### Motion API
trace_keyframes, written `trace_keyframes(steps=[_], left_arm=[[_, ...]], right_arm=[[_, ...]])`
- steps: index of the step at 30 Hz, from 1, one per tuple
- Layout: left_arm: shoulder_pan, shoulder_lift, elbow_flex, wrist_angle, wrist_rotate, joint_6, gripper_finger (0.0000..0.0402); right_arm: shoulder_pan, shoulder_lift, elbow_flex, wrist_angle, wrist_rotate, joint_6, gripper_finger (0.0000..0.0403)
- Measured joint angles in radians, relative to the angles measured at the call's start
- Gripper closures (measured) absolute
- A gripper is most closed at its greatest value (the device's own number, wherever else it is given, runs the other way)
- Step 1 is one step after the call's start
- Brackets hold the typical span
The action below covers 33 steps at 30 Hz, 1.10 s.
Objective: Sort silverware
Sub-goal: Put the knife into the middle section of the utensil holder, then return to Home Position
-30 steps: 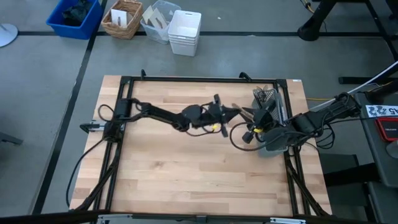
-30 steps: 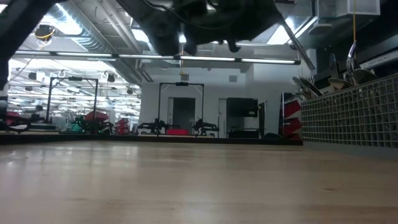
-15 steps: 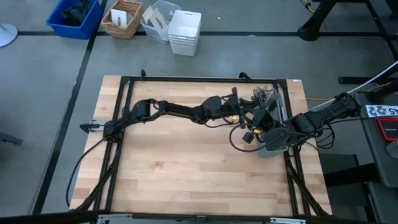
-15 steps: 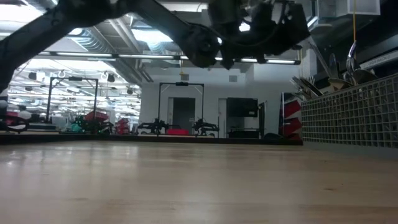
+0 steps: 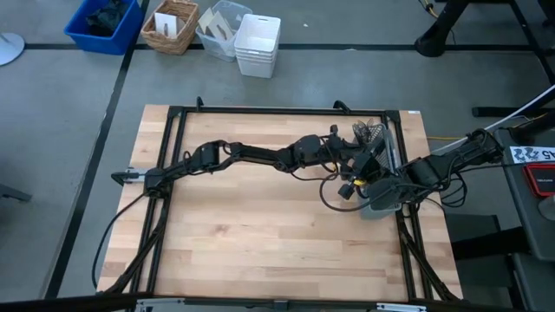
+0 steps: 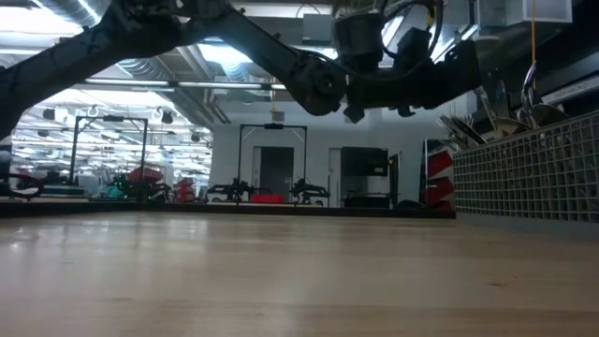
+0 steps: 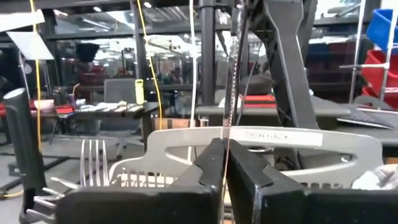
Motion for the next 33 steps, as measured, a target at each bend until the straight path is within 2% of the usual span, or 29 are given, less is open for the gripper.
trace_keyframes(steps=[15, 21, 23, 27, 30, 33], left_arm=[[0.0, 0.0, 0.0, -0.03, -0.002, 0.018, 0.0349], [0.0, -0.05, -0.002, -0.07, -0.003, -0.06, 0.0327], [0.0, -0.111, -0.003, -0.156, -0.002, -0.059, 0.0326], [0.006, -0.262, -0.004, -0.519, -0.002, 0.014, 0.0331], [0.009, -0.374, -0.009, -0.771, -0.003, 0.082, 0.0336], [0.01, -0.508, -0.076, -0.887, -0.003, 0.08, 0.0336]], right_arm=[[0.0, 0.0, 0.0, 0.004, 0.0, 0.0, 0.0297], [0.001, -0.012, 0.003, -0.001, -0.009, -0.024, 0.0297], [0.001, -0.029, 0.027, -0.029, -0.043, -0.041, 0.0297], [0.001, -0.099, 0.086, -0.092, -0.142, -0.043, 0.0297], [0.001, -0.173, 0.089, -0.147, -0.165, -0.048, 0.0297], [0.001, -0.249, 0.057, -0.212, -0.16, -0.005, 0.0297]])
